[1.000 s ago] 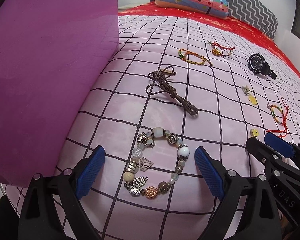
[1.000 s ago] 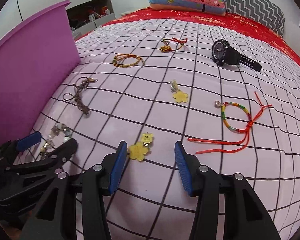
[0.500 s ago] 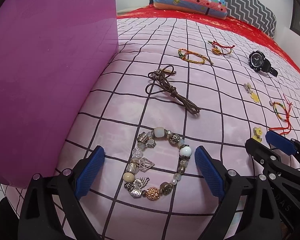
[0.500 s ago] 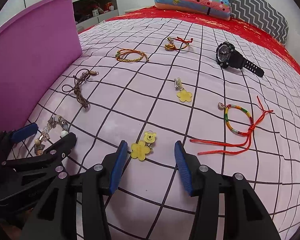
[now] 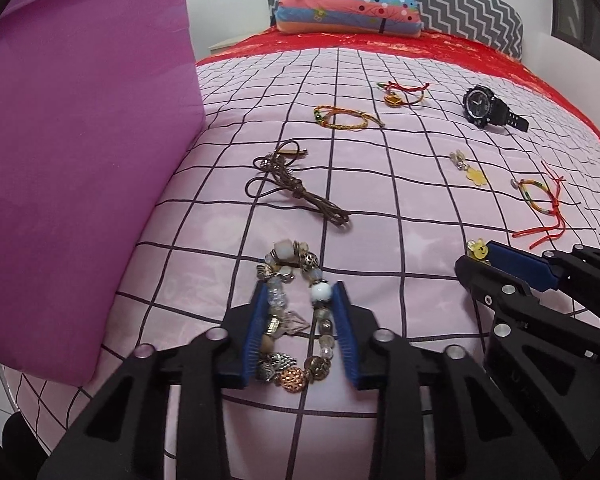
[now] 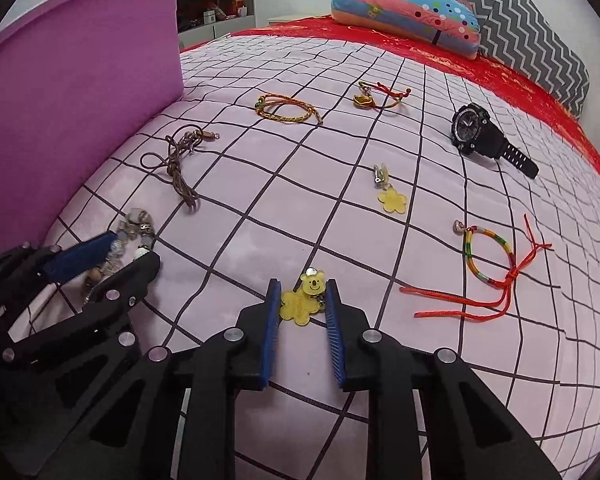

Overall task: Organize jewelry
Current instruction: 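Grasp the beaded charm bracelet with the left tool while the right tool grasps the yellow bear charm, then carry the beaded bracelet and bear charm with both tools over the tub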

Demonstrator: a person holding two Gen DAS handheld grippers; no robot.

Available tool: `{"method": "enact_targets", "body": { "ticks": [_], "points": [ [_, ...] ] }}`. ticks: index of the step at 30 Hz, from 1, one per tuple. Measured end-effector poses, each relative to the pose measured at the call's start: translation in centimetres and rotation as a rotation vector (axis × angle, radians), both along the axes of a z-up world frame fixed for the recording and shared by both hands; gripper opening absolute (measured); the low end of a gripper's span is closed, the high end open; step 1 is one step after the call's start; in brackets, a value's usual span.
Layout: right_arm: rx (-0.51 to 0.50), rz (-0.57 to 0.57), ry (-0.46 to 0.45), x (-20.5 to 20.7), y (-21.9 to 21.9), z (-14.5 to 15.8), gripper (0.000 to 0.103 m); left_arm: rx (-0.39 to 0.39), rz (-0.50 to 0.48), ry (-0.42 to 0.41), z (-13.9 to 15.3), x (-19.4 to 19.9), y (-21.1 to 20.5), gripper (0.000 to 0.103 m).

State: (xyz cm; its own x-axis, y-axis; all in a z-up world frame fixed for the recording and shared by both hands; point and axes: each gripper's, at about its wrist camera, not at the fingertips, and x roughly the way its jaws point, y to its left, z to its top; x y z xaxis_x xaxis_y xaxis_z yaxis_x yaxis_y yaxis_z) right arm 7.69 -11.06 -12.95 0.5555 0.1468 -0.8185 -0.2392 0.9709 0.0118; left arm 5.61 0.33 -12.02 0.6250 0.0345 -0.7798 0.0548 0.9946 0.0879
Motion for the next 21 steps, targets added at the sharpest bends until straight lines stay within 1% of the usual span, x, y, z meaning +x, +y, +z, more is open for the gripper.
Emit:
{"method": "enact_targets", "body": {
  "ticks": [1,3,7,13,14,15,21],
  "points": [
    [0.017,-0.003,0.005,0.1,-0.2,0.0,0.021,-0.009,-0.003,0.004,0.1,0.1,0.0,0.021],
    [0.038,-0.009,0.007,0.0,-0.4,0.1,0.021,-0.025,-0.002,0.008,0.2,0.2,0.2,0.021],
    [0.076,-0.026,0.009,-0.3,-1.0,0.4,0.021,-0.085,0.008,0.017,0.6,0.2,1.0,0.020],
    [0.100,-0.043,0.002,-0.8,-1.5,1.2,0.021,-0.130,0.009,0.010,1.5,-0.3,1.5,0.020],
    [0.101,-0.045,0.000,-0.9,-1.5,1.4,0.021,-0.134,0.011,0.002,1.8,-0.5,1.6,0.009],
    [0.103,-0.047,-0.004,-1.0,-1.6,1.6,0.021,-0.139,0.008,-0.002,2.0,-0.6,1.6,0.011],
    [0.110,-0.048,-0.034,-1.8,-1.5,3.3,0.021,-0.156,0.000,-0.022,3.5,-1.3,1.9,0.011]
  ]
}}
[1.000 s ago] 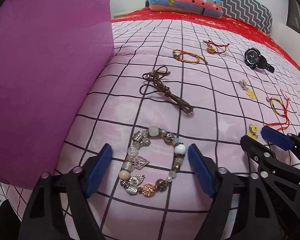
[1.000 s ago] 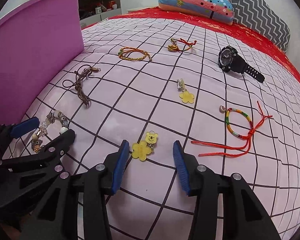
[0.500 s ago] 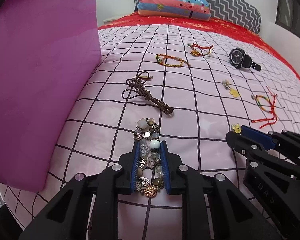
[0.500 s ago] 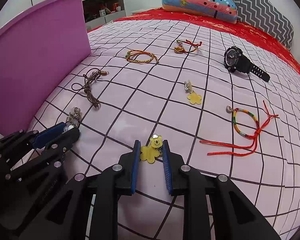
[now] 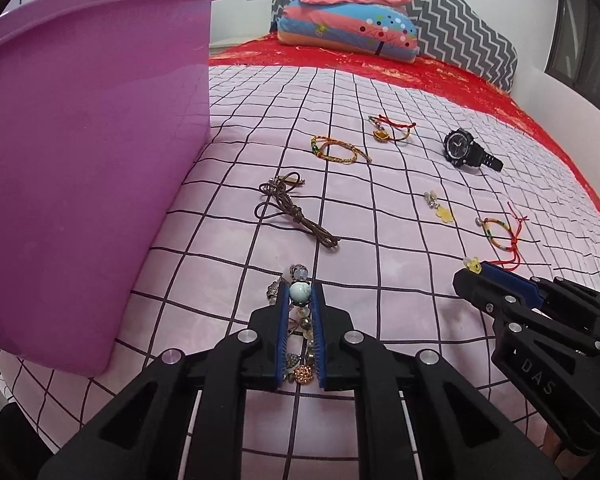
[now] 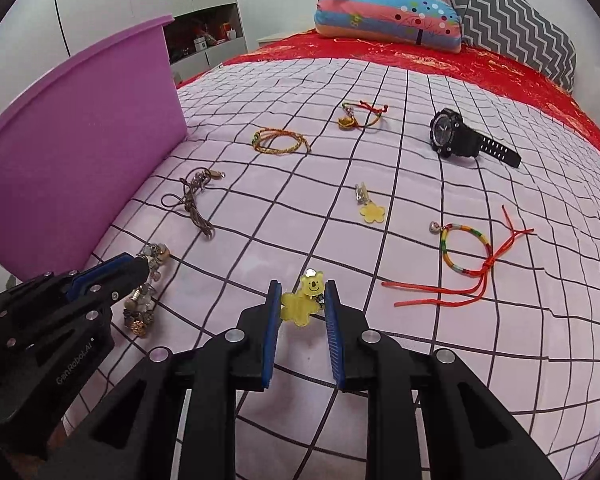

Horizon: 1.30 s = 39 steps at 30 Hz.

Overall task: Organize jewelry
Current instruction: 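Carry the beaded bracelet and bear charm with both tools over the tub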

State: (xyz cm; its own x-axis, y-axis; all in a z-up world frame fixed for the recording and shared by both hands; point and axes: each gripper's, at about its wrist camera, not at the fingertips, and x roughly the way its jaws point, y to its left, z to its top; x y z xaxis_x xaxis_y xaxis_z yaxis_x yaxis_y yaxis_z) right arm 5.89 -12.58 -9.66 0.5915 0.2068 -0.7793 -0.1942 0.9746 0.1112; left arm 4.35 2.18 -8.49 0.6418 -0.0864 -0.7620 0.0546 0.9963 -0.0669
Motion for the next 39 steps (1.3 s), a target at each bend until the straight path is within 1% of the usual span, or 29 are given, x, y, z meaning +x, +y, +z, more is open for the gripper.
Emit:
{"method": "enact_targets", "body": {
  "ticks": [6,11,15,24,28,32,36,39],
  "points": [
    [0.009,-0.004,-0.028,-0.8,0.1,1.7,0.021,-0.011,0.001,-0.029,1.6,-0.9,0.7,0.011],
    [0.020,-0.004,-0.058,-1.4,0.1,3.6,0.021,-0.028,0.003,-0.055,3.7,-1.5,1.3,0.011],
    [0.036,-0.005,-0.082,-1.8,0.1,5.4,0.021,-0.040,0.003,-0.082,5.8,-2.1,1.6,0.011],
    [0.061,0.019,-0.177,-3.3,1.4,10.6,0.021,-0.060,-0.003,-0.191,11.9,-4.2,2.3,0.011],
    [0.080,0.040,-0.217,-3.8,2.5,13.0,0.021,-0.069,0.016,-0.237,14.8,-5.0,3.6,0.011],
    [0.103,0.067,-0.250,-3.9,3.9,15.2,0.021,-0.059,0.048,-0.279,17.6,-5.7,5.2,0.011],
    [0.122,0.110,-0.285,-3.9,6.1,17.5,0.021,-0.055,0.082,-0.327,20.3,-6.3,7.7,0.011],
    [0.137,0.154,-0.309,-3.7,8.3,19.1,0.021,-0.043,0.112,-0.348,21.5,-6.3,9.7,0.011]
  ]
}}
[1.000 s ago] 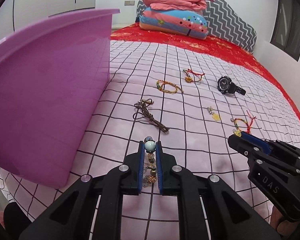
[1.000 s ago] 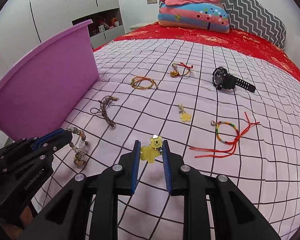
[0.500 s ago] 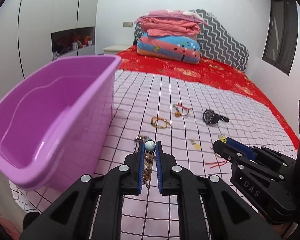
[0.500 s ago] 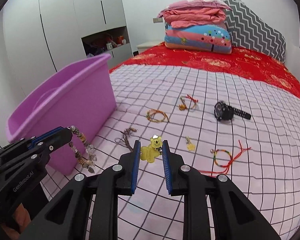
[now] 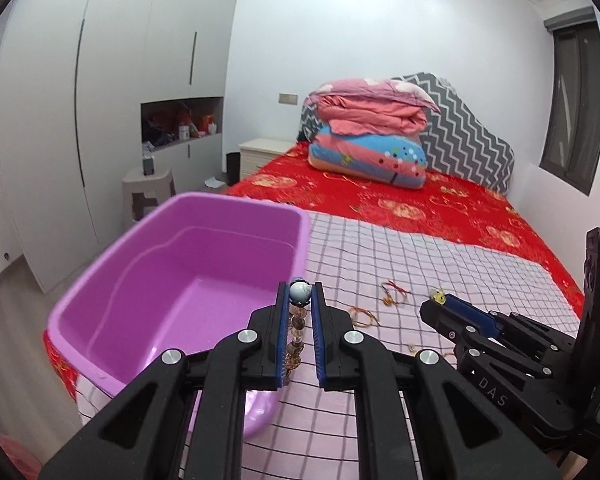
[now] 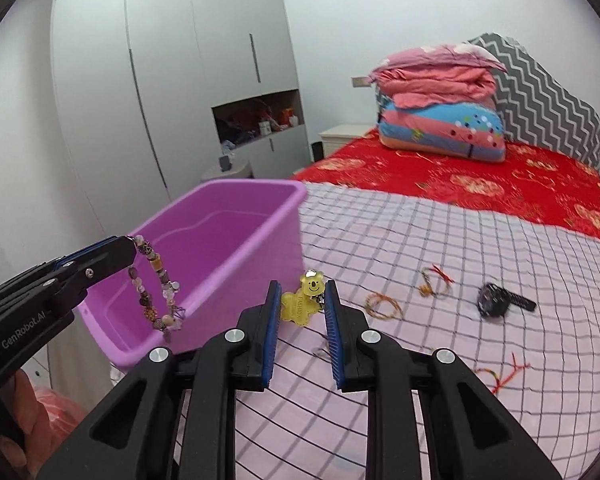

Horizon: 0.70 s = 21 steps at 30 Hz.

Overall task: Organize jewelry
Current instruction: 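Carry the beaded bracelet and bear charm with both tools over the tub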

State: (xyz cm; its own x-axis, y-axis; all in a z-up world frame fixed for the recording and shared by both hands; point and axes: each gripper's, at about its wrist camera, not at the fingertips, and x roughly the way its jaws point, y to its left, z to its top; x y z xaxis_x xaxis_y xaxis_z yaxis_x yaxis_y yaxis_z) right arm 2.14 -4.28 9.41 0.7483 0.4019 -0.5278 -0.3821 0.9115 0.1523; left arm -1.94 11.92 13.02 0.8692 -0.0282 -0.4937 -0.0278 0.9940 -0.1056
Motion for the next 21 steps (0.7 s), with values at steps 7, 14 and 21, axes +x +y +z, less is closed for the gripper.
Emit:
{"method": "enact_targets", "body": {
  "ticks": [7,14,21],
  "points": [
    [0.019,0.097,-0.026,0.8,5.6,1.8,0.021,0.018,0.093,0.003,0.4,0.6,5.4,0.011],
    [0.016,0.179,0.003,2.3,11.1,1.5,0.021,0.013,0.164,0.067,-1.4,2.0,10.0,0.011],
    [-0.032,0.244,0.114,4.6,15.3,-0.4,0.021,-0.053,0.194,0.214,-5.1,5.0,13.2,0.012]
  ]
}}
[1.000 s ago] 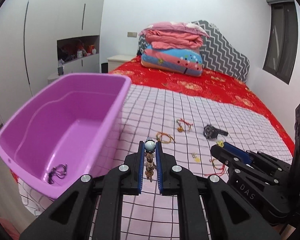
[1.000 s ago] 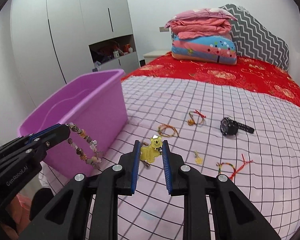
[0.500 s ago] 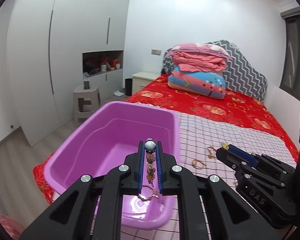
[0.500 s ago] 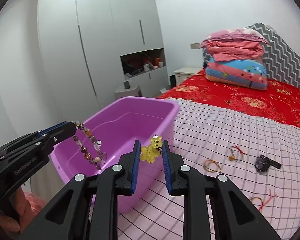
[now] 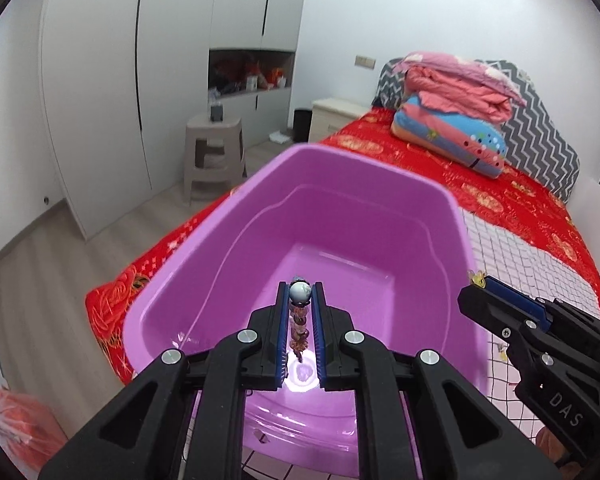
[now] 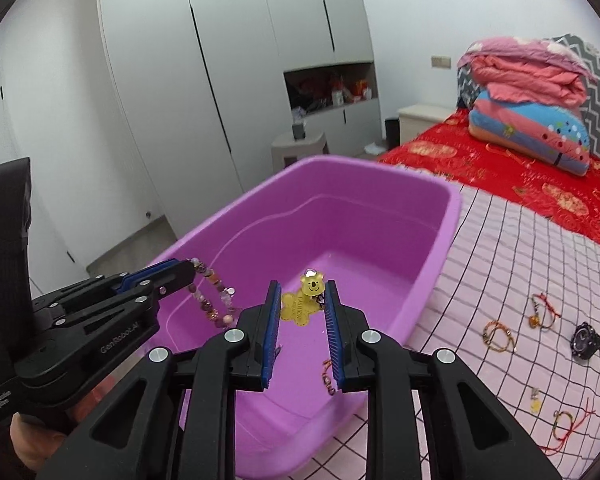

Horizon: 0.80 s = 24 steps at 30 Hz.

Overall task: Organize jewelry
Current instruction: 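Carry the beaded bracelet and bear charm with both tools over the tub, then open both tools to drop the bracelet and charm into the tub, then move both tools back over the remaining jewelry on the bed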

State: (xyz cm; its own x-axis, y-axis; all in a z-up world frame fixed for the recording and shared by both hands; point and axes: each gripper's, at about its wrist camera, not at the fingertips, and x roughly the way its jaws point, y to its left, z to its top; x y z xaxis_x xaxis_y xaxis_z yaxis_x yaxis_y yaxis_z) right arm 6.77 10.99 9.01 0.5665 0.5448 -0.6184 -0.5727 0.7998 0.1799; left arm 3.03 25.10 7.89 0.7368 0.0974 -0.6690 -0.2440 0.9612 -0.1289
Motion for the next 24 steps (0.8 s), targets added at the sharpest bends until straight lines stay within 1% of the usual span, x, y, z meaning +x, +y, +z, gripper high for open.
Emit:
{"method": "enact_targets", "body": {
  "ticks": [3,8,12,13,14,15,17,18,20,24],
  "points": [
    [-0.026,0.009,0.046,0.9,0.9,-1.0,0.022,-0.017,0.009,0.050,-1.3,1.1,0.6,0.012],
    [-0.058,0.005,0.108,2.2,1.6,-2.4,0.022,-0.038,0.020,0.108,-2.6,1.9,1.3,0.013],
    [-0.078,0.003,0.117,2.7,1.8,-2.9,0.022,-0.042,0.028,0.112,-2.7,2.1,1.6,0.013],
    [-0.083,0.002,0.119,2.9,1.8,-2.9,0.022,-0.043,0.030,0.114,-2.7,2.1,1.7,0.015],
    [-0.092,0.000,0.122,3.0,1.8,-3.0,0.024,-0.043,0.033,0.120,-2.6,2.2,1.8,0.019],
    [-0.099,-0.006,0.120,3.0,1.8,-3.0,0.030,-0.042,0.038,0.123,-2.6,2.2,1.8,0.031],
    [-0.093,-0.021,0.111,2.8,1.4,-2.8,0.037,-0.035,0.055,0.111,-2.3,2.0,2.0,0.065],
    [-0.085,-0.029,0.104,2.7,1.2,-2.6,0.039,-0.030,0.062,0.097,-2.0,1.8,2.0,0.068],
    [-0.076,-0.041,0.092,2.6,0.7,-2.3,0.040,-0.016,0.073,0.084,-1.6,1.3,2.0,0.071],
    [-0.060,-0.054,0.085,2.2,-0.2,-1.7,0.040,-0.009,0.083,0.089,-1.3,1.0,1.8,0.073]
  ]
}}
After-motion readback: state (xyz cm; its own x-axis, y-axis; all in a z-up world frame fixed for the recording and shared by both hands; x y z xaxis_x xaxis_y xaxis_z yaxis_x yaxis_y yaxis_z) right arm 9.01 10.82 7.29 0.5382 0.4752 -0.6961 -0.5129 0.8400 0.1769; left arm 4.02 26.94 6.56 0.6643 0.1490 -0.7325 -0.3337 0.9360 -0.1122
